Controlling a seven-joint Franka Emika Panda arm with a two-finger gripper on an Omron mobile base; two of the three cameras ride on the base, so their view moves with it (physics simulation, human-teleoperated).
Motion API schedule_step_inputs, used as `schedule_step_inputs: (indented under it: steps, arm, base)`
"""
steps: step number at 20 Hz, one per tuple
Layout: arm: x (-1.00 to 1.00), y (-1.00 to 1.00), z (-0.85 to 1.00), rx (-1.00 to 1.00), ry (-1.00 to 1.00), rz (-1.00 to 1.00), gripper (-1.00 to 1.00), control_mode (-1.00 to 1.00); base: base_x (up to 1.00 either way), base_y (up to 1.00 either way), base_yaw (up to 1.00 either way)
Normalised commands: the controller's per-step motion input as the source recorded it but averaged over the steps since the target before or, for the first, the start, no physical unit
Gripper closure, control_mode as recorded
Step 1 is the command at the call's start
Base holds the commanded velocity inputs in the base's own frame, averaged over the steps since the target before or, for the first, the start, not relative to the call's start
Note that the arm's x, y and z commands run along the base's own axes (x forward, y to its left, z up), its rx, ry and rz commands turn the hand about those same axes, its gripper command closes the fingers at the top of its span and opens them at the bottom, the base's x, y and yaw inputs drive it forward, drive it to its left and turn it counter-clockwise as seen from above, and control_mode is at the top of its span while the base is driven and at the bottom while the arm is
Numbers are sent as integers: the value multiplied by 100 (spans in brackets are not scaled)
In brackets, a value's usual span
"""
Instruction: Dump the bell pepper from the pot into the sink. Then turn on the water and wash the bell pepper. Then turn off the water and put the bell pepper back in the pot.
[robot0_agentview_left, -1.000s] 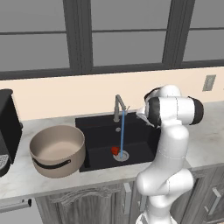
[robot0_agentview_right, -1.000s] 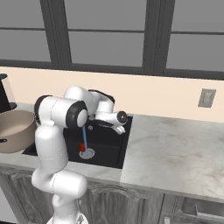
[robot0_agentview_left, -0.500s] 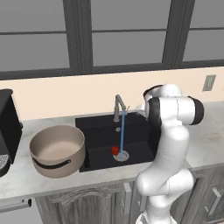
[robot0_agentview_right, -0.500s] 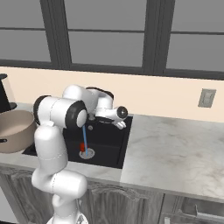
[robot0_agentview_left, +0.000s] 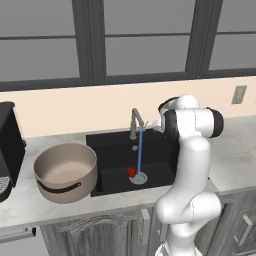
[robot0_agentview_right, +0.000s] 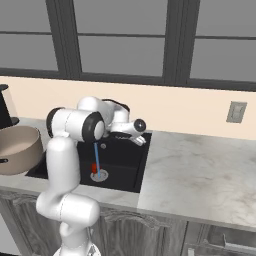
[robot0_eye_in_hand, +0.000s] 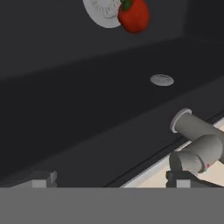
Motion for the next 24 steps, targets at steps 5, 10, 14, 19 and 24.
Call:
schedule_step_inputs:
  steps: [5,10,14,19,24]
  arm:
    - [51,0,20,0,12,-3,-100,-100]
    - [52,0,33,3,10,-2,-100,-100]
    - [48,4,34,3,11,-2,-100,-100]
    - [43,14,28,3,12,-2,-100,-100]
    - [42,29,27,3,12,-2,-100,-100]
  base:
    - [0,0,0]
    - [0,0,0]
    - [0,0,0]
    - [0,0,0]
    - [0,0,0]
